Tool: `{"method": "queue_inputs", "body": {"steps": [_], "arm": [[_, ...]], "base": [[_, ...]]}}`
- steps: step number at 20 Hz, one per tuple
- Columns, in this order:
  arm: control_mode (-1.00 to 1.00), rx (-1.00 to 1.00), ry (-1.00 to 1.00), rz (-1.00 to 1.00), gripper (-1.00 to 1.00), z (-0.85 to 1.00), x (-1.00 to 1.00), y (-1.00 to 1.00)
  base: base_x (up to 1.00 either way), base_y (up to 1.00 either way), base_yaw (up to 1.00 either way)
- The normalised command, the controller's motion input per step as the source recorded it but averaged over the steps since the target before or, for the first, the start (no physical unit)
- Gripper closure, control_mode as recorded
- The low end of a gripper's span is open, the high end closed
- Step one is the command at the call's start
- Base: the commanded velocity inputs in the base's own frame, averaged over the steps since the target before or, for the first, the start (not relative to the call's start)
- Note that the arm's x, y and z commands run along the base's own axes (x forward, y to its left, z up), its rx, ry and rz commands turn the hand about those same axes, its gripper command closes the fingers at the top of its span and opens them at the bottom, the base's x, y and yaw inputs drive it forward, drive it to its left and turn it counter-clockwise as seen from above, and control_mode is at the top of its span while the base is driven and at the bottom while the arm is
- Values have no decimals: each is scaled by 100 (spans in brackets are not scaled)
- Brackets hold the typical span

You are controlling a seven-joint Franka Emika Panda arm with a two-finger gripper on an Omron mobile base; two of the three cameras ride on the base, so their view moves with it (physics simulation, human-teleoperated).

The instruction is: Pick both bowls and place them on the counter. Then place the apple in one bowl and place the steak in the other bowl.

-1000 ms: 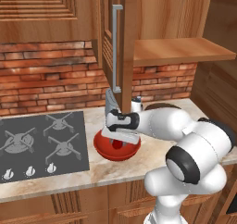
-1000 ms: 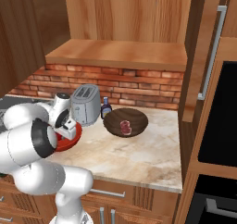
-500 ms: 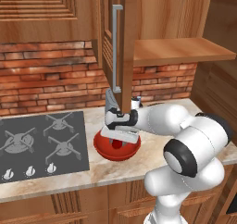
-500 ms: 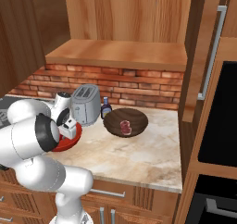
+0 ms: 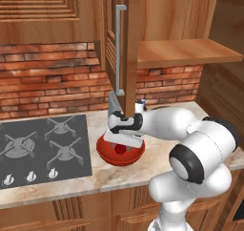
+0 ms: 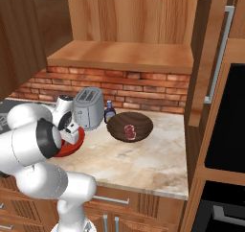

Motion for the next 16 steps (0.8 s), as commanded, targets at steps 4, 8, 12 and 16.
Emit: {"method": "queue_inputs", "body": {"steps": [4,8,12,16], "arm": [[-100,0,1,0,-100,9,-2,0],[-100,0,0,0,-100,19,-1,0],[-100,0,0,0,-100,29,-12,-8],[-100,0,0,0,-100,34,-30,-22]], "base": [[0,0,0],[0,0,0],[0,0,0],[0,0,0]]}}
